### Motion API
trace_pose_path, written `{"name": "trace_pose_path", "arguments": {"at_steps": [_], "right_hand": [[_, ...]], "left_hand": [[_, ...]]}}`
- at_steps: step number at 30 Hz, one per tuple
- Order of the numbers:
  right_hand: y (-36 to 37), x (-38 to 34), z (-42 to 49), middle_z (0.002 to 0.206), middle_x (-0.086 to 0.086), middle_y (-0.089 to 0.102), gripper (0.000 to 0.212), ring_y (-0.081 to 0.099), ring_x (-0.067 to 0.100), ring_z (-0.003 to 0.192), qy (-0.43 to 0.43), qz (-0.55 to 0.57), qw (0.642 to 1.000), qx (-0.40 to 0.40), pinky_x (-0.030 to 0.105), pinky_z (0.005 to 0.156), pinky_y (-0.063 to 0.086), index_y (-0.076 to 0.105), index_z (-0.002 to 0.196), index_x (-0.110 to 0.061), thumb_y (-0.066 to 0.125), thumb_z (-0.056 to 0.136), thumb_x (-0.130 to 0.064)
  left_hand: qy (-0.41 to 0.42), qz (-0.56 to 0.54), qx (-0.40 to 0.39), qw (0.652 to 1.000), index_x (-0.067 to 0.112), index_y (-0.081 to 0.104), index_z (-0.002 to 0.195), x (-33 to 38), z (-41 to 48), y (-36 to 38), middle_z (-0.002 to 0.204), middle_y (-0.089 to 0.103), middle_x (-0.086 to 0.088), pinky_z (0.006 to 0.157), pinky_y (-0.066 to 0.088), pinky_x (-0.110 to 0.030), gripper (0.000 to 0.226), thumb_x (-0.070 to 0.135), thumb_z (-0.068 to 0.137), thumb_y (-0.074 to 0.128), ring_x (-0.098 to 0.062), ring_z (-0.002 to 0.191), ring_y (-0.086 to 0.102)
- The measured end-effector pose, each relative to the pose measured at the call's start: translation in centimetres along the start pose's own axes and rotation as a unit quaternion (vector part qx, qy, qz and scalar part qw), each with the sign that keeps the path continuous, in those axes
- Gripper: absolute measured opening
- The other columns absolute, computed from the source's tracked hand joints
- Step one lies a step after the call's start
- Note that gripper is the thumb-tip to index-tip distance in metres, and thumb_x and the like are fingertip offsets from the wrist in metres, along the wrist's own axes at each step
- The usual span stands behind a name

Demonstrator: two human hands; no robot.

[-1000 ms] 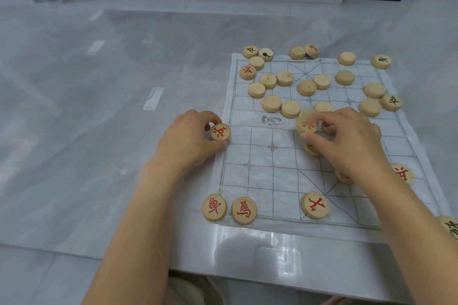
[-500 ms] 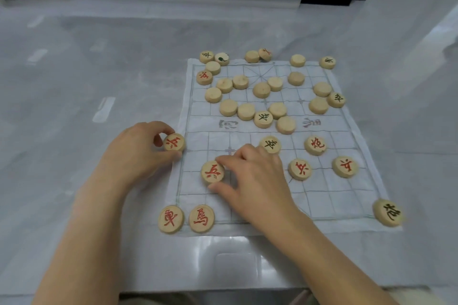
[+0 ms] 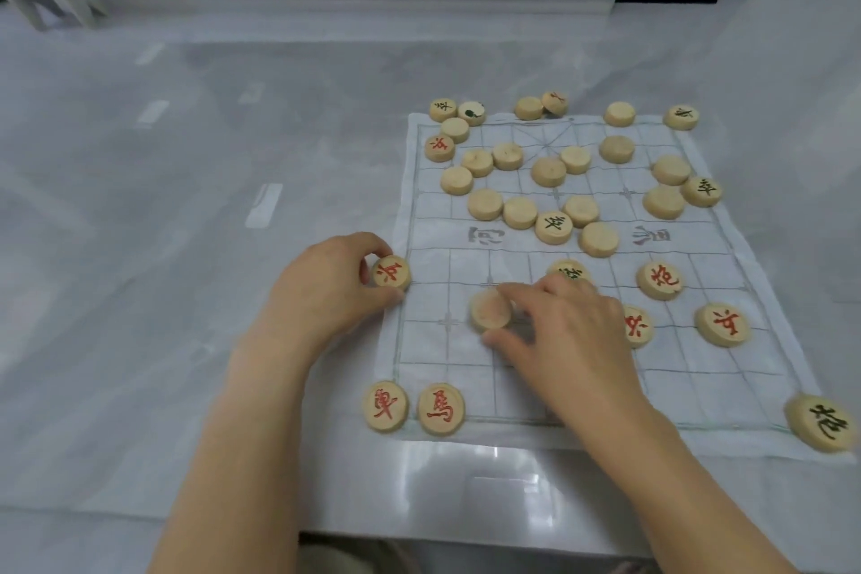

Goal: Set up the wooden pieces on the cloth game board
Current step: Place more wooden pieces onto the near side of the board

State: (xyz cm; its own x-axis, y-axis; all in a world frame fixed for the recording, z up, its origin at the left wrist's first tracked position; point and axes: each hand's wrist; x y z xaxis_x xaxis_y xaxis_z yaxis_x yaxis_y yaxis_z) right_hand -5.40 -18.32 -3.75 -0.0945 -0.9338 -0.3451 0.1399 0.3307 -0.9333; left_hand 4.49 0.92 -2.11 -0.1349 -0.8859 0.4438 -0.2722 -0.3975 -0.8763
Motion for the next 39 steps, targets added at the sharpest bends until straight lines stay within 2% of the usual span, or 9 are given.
{"name": "trace_pose_path", "arguments": {"at_steps": [5,8,11,16,19,24,27,32,39], "right_hand": [[-0.4,0.7,0.8,0.101,-0.004,0.053,0.043,0.046,0.020,0.102,0.032,-0.038,0.999,-0.007,0.030,0.074,0.021,0.056,0.121,-0.034,0.060,0.081,-0.049],[0.0,-0.1,0.8,0.095,-0.006,0.048,0.043,0.045,0.019,0.102,0.015,-0.025,0.999,-0.028,0.031,0.076,0.025,0.056,0.121,-0.036,0.060,0.081,-0.050],[0.4,-0.5,0.9,0.103,-0.005,0.052,0.044,0.045,0.019,0.105,0.010,-0.031,0.999,-0.040,0.033,0.081,0.029,0.054,0.122,-0.037,0.057,0.082,-0.053],[-0.3,1.1,1.9,0.098,0.000,0.056,0.035,0.049,0.025,0.099,0.058,-0.069,0.996,0.000,0.036,0.077,0.032,0.061,0.110,-0.029,0.060,0.082,-0.050],[-0.8,1.7,2.0,0.103,0.003,0.058,0.041,0.049,0.026,0.102,0.079,-0.057,0.995,0.006,0.039,0.081,0.035,0.061,0.115,-0.029,0.061,0.080,-0.050],[0.3,-0.8,1.3,0.104,-0.003,0.052,0.042,0.044,0.020,0.104,0.008,-0.032,0.999,-0.036,0.032,0.078,0.025,0.056,0.120,-0.035,0.056,0.082,-0.054],[0.6,-0.9,1.7,0.104,-0.003,0.051,0.039,0.044,0.020,0.103,0.009,-0.047,0.999,-0.021,0.030,0.076,0.021,0.057,0.118,-0.033,0.055,0.084,-0.053],[0.4,0.1,2.9,0.110,0.001,0.053,0.042,0.045,0.023,0.107,0.029,-0.073,0.997,-0.020,0.034,0.081,0.027,0.056,0.122,-0.031,0.056,0.084,-0.050],[0.5,0.5,3.2,0.109,0.002,0.054,0.045,0.046,0.025,0.106,0.039,-0.068,0.996,-0.030,0.037,0.083,0.031,0.055,0.123,-0.034,0.057,0.083,-0.053]], "left_hand": [[0.004,-0.025,-0.001,1.000,0.033,0.059,0.099,-0.5,-0.1,0.0,0.074,0.057,0.011,0.056,0.039,-0.023,0.027,0.034,0.074,0.068,-0.004,0.067,0.051],[0.006,-0.020,-0.007,1.000,0.035,0.059,0.099,-0.6,-0.2,0.1,0.072,0.056,0.013,0.060,0.041,-0.026,0.027,0.034,0.073,0.068,-0.005,0.069,0.051],[0.001,-0.015,-0.010,1.000,0.036,0.059,0.099,-0.7,-0.1,0.2,0.073,0.056,0.013,0.065,0.045,-0.028,0.028,0.035,0.073,0.069,-0.008,0.072,0.053],[0.001,-0.015,0.000,1.000,0.034,0.058,0.100,-1.0,0.0,0.1,0.073,0.056,0.012,0.060,0.041,-0.026,0.029,0.036,0.073,0.070,-0.008,0.071,0.053],[0.002,-0.021,0.010,1.000,0.033,0.058,0.099,-1.0,0.0,0.0,0.073,0.056,0.011,0.057,0.038,-0.025,0.028,0.035,0.073,0.070,-0.006,0.069,0.051],[0.006,-0.023,0.003,1.000,0.033,0.059,0.100,-0.7,0.2,0.1,0.074,0.056,0.012,0.061,0.041,-0.027,0.028,0.036,0.074,0.069,-0.010,0.072,0.053],[0.006,-0.020,0.004,1.000,0.033,0.058,0.102,-0.8,0.2,0.2,0.073,0.055,0.012,0.061,0.042,-0.026,0.029,0.034,0.076,0.068,-0.007,0.070,0.052],[0.019,-0.010,0.004,1.000,0.033,0.058,0.104,-0.8,0.3,0.5,0.077,0.054,0.011,0.069,0.046,-0.029,0.030,0.038,0.076,0.067,-0.016,0.077,0.053],[0.019,-0.005,-0.011,1.000,0.033,0.058,0.098,-0.1,0.3,1.1,0.072,0.052,0.013,0.056,0.036,-0.025,0.030,0.042,0.072,0.070,-0.012,0.074,0.052]]}}
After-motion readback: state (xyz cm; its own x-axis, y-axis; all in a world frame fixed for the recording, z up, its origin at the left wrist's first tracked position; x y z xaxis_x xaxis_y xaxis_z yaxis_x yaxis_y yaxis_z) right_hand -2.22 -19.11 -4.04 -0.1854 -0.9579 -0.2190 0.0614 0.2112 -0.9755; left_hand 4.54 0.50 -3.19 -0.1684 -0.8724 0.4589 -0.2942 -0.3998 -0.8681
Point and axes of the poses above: each hand's wrist, its own z-axis towards the middle knuckle, its own y-axis out of the palm, x = y × z
